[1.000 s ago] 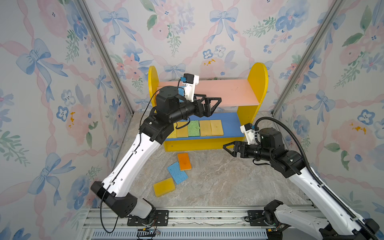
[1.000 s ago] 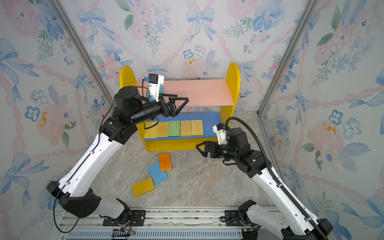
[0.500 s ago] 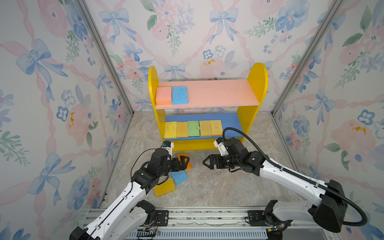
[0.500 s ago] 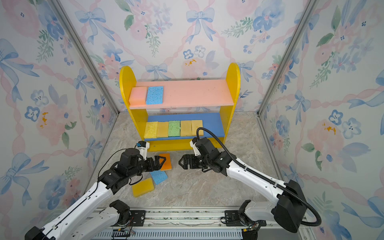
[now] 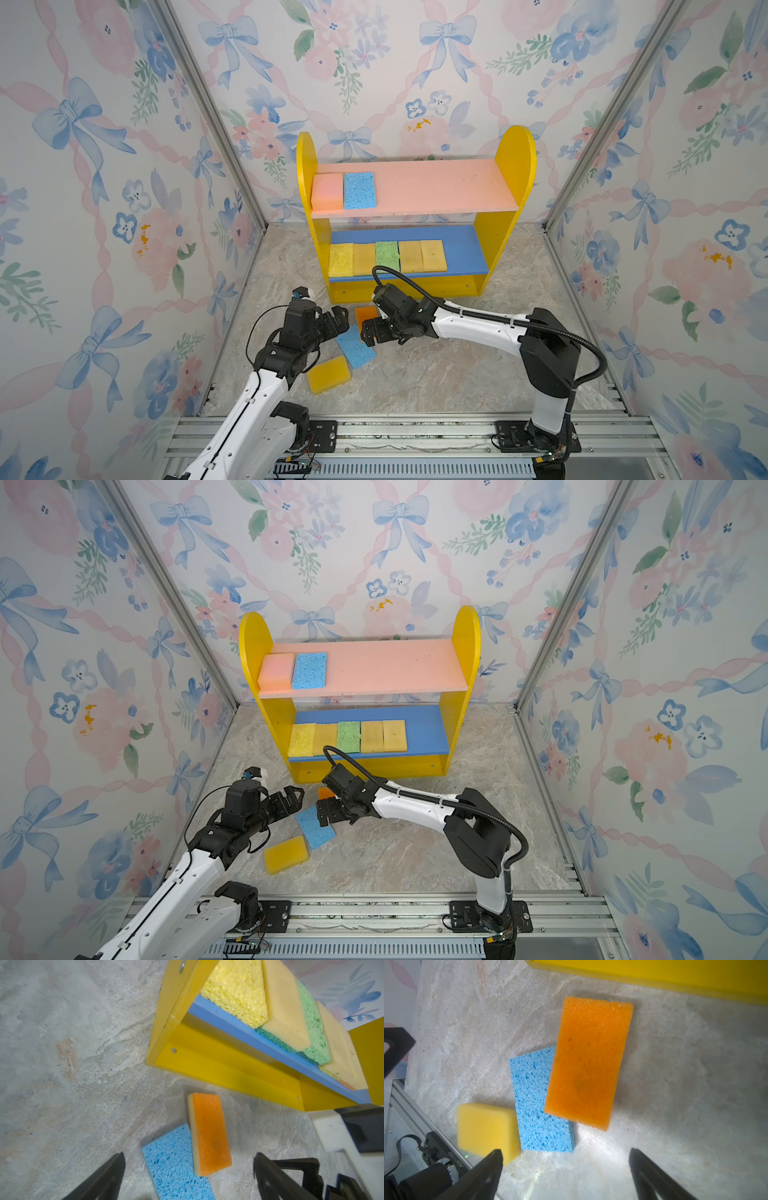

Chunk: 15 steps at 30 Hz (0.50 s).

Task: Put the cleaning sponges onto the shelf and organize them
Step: 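Lower the right gripper to the orange sponge on the floor and grasp it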

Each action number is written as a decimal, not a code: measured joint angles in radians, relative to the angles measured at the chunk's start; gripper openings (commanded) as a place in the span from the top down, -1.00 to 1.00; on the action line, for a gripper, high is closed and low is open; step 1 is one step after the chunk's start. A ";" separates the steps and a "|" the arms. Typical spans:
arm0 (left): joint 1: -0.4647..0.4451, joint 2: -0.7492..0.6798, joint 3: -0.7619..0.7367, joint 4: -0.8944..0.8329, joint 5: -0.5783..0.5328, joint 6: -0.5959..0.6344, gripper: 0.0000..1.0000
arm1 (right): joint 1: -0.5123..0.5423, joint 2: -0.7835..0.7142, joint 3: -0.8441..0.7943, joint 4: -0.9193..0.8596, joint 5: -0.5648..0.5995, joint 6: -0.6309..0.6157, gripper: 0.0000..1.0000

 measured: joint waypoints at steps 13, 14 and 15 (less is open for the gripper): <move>0.027 0.010 0.000 0.000 0.010 0.000 -0.96 | 0.013 0.245 0.247 -0.158 0.080 -0.007 -0.96; 0.027 0.011 0.000 0.000 0.012 0.000 -0.96 | 0.014 0.257 0.259 -0.167 0.084 -0.007 -0.99; 0.027 0.011 0.000 0.000 0.016 0.000 -0.96 | 0.016 0.266 0.268 -0.173 0.089 -0.008 -0.98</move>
